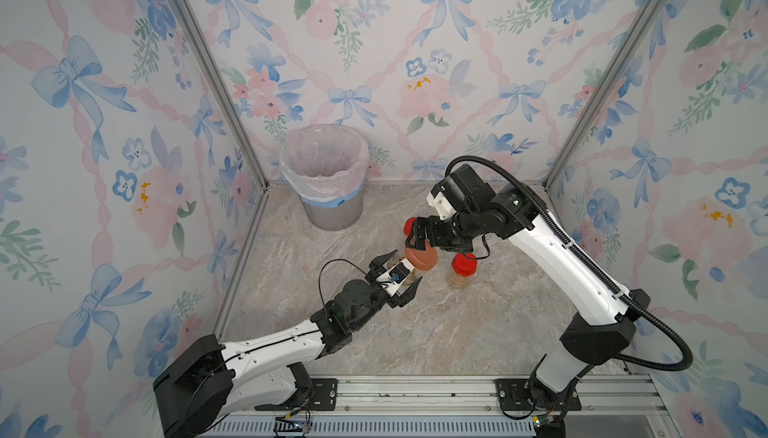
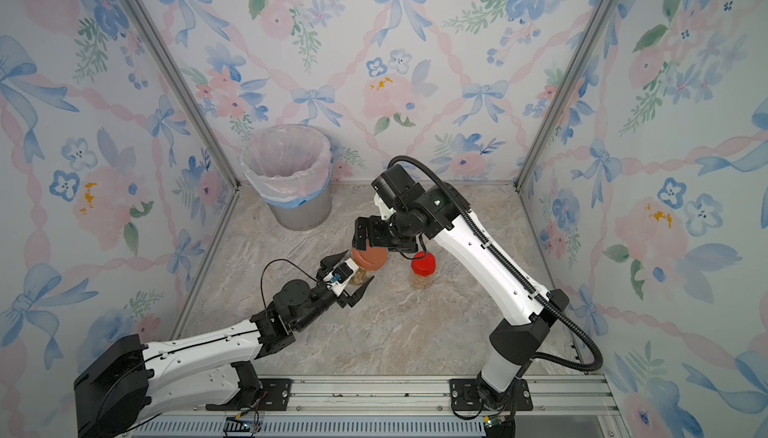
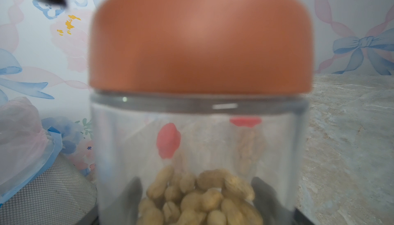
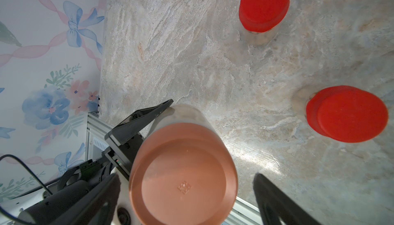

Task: Empty moldy peanuts from jars
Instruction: Unscrew the lid from the jar.

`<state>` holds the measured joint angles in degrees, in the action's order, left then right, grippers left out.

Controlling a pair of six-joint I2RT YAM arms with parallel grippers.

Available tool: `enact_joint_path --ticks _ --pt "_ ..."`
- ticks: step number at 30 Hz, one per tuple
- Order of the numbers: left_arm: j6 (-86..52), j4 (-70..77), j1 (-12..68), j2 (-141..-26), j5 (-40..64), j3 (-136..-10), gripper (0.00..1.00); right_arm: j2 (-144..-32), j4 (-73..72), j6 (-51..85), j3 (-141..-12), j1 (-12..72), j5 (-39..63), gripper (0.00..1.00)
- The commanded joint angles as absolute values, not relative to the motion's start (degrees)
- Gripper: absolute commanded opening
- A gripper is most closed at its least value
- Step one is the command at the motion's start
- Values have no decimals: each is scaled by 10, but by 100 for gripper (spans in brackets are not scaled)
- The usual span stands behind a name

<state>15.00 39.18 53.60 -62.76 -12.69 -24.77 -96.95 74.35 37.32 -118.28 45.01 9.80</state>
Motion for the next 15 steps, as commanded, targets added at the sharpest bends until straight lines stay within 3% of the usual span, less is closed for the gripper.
enact_joint_path --ticks 1,15 --pt "155 448 537 -619 -134 -272 23 -958 750 371 -1181 451 97 100" --pt "156 447 537 -614 -135 -273 23 -960 743 371 -1163 472 99 97"
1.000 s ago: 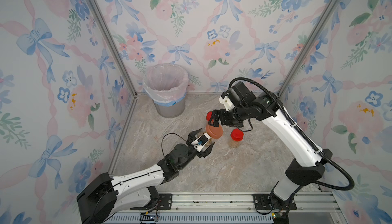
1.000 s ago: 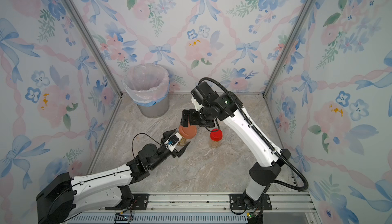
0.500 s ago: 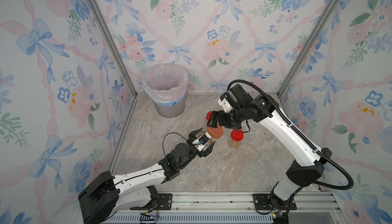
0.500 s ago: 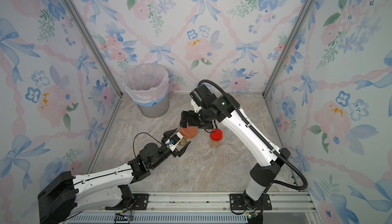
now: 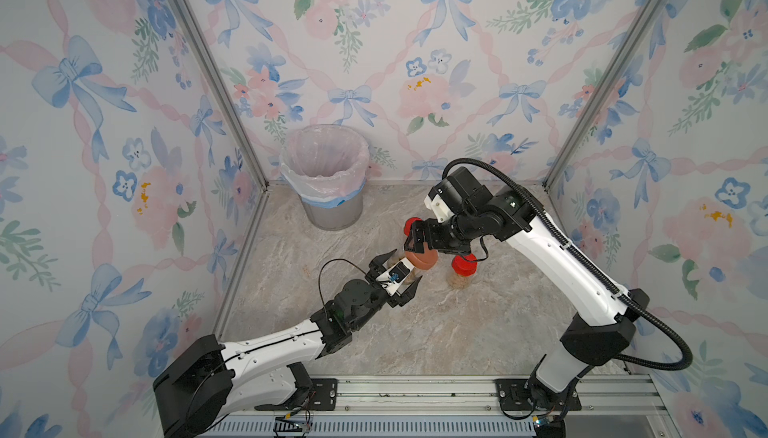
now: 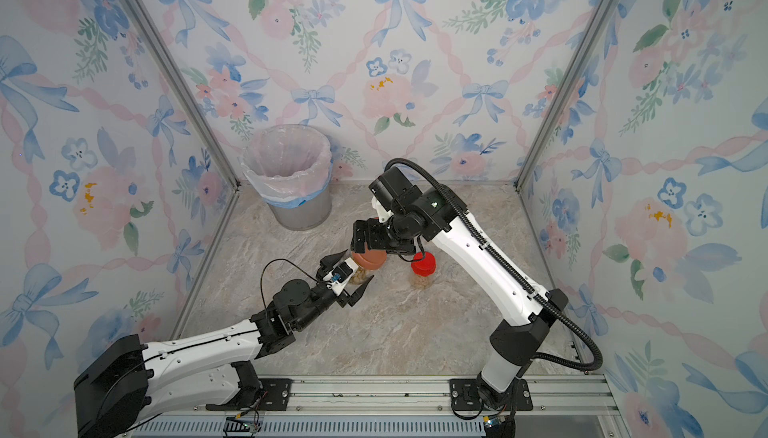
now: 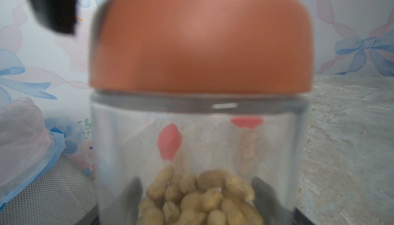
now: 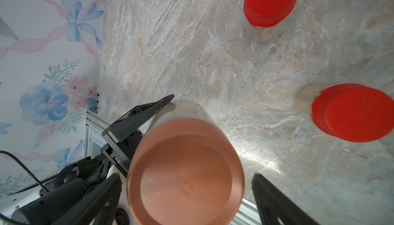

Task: Empty moldy peanuts from jars
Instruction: Unscrew the lid from the jar.

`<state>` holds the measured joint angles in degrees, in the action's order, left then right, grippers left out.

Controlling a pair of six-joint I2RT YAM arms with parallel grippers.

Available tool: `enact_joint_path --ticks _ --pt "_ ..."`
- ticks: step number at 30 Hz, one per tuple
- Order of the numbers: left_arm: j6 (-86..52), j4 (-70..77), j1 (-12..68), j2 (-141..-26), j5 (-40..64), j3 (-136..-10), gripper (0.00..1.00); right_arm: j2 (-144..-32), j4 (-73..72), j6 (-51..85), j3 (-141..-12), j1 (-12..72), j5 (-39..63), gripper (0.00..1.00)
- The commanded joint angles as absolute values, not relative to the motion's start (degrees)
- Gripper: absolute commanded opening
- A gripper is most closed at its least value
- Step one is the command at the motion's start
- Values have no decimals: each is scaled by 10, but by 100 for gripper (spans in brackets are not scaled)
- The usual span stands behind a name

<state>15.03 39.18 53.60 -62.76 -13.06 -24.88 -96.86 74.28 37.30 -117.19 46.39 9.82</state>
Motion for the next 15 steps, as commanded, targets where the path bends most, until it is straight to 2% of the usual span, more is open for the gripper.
enact_joint_path --ticks 1,8,11,15 --pt "157 448 537 -614 -135 -274 23 -961 743 370 -1162 473 99 96" --pt "157 447 537 -608 -137 -272 23 -964 748 361 -1163 474 100 88" --pt "141 448 535 -596 -127 -269 22 -961 734 325 -1149 474 117 82" --pt "124 452 531 -569 -94 -263 22 -967 735 246 -1142 474 163 79"
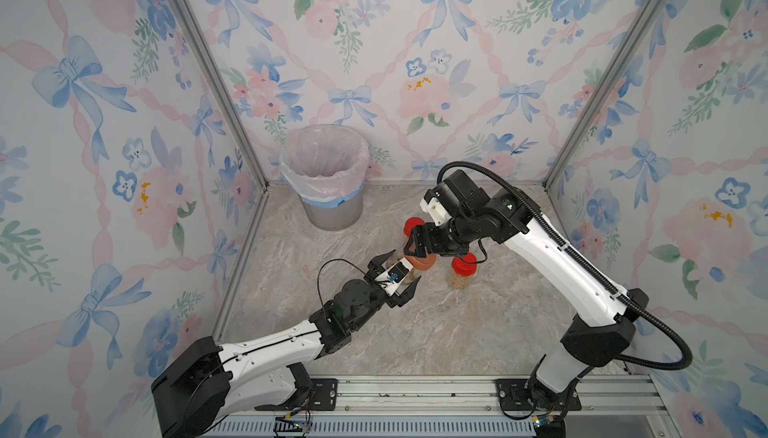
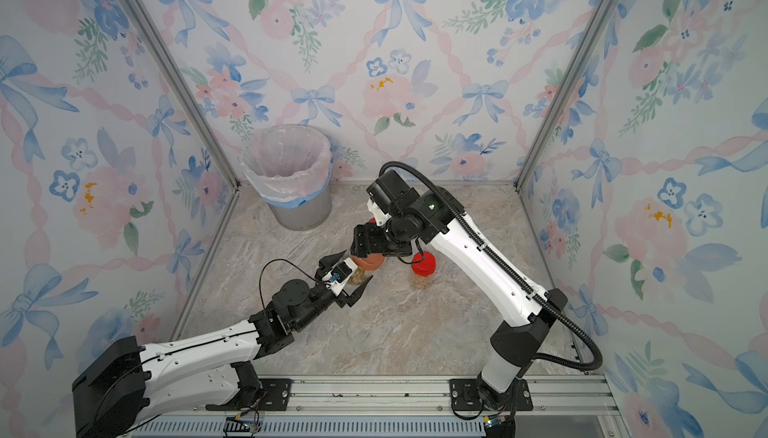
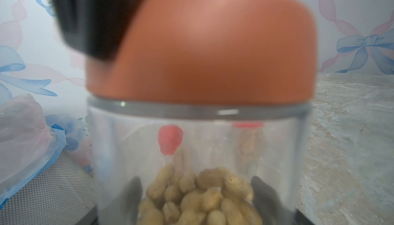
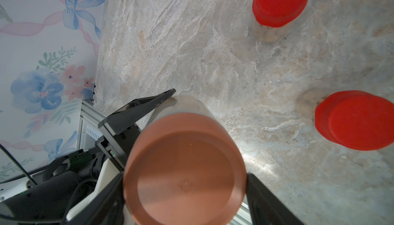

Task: Empty moldy peanuts from jars
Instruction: Unscrew the lid from the jar.

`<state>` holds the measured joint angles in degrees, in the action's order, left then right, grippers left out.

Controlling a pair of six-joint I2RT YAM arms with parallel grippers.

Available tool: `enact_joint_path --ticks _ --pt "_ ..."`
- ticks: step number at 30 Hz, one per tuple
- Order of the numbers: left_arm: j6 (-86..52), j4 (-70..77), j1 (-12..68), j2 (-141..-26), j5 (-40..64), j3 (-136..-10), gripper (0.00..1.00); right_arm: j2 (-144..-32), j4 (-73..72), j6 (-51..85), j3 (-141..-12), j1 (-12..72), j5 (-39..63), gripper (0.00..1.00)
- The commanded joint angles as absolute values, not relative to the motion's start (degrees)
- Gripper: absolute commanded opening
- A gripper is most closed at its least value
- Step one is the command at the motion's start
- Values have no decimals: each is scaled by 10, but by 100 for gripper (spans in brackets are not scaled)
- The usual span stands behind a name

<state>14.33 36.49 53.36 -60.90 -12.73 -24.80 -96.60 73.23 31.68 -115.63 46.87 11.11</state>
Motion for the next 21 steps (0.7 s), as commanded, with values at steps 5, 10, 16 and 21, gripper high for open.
enact_joint_path --ticks 5,10,16,21 --pt "118 452 529 -549 -72 -260 22 -977 745 140 -1151 465 184 78" --pt "111 452 528 -543 -58 -259 22 -969 742 1 -1141 476 214 79" --pt "109 451 528 -546 -55 -262 22 -974 750 -82 -1161 466 236 79" --pt "108 452 528 -547 -56 -262 22 -991 773 -104 -1186 451 261 79"
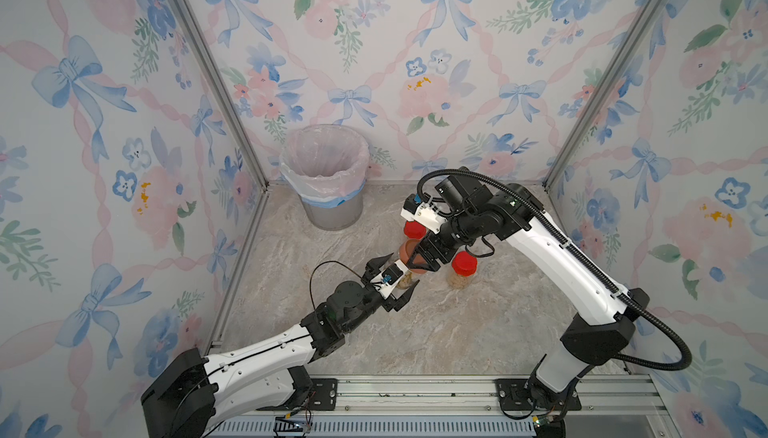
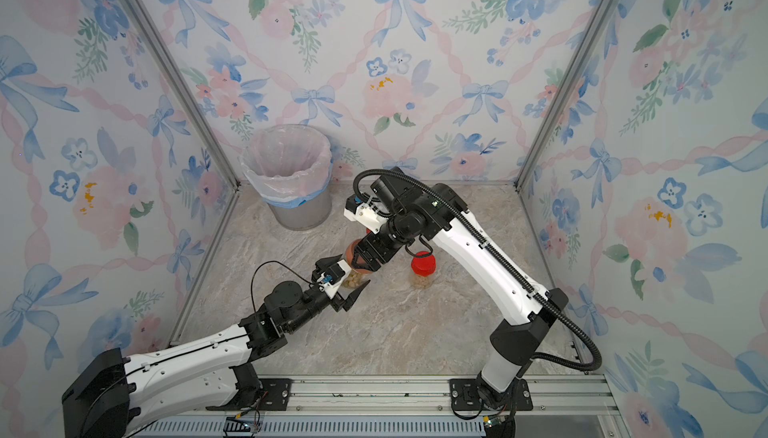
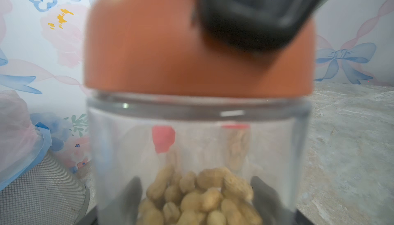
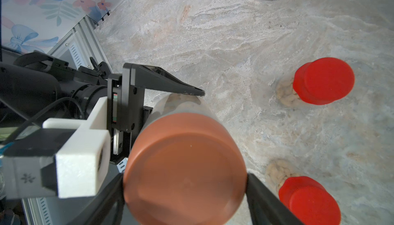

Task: Empty moldy peanuts from jars
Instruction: Unscrew the lid from the jar.

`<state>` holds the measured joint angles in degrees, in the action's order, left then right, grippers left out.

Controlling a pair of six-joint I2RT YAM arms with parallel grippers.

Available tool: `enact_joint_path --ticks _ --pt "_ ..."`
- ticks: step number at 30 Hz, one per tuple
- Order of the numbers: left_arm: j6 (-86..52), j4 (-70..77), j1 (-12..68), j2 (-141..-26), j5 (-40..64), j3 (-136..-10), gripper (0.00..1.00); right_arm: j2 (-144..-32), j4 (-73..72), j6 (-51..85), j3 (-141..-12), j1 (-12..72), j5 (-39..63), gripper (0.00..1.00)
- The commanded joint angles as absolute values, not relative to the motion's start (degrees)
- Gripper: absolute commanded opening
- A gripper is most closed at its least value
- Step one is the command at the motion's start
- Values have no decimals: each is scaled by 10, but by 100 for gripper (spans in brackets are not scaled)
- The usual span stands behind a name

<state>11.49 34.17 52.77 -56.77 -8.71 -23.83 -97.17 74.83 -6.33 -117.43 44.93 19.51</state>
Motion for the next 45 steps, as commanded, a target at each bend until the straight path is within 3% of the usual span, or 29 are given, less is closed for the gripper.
enact_joint_path --ticks 1,30,36,45 --pt "109 452 528 -547 -56 -262 22 -992 772 -103 -1186 450 264 81" --pt "113 452 527 -545 -74 -262 23 -979 766 -93 -1158 475 242 88" --pt "113 451 527 -545 -77 -260 23 -968 758 -86 -1157 474 233 94" --pt "112 452 526 -551 -79 -260 23 -960 754 -85 -1161 468 234 97"
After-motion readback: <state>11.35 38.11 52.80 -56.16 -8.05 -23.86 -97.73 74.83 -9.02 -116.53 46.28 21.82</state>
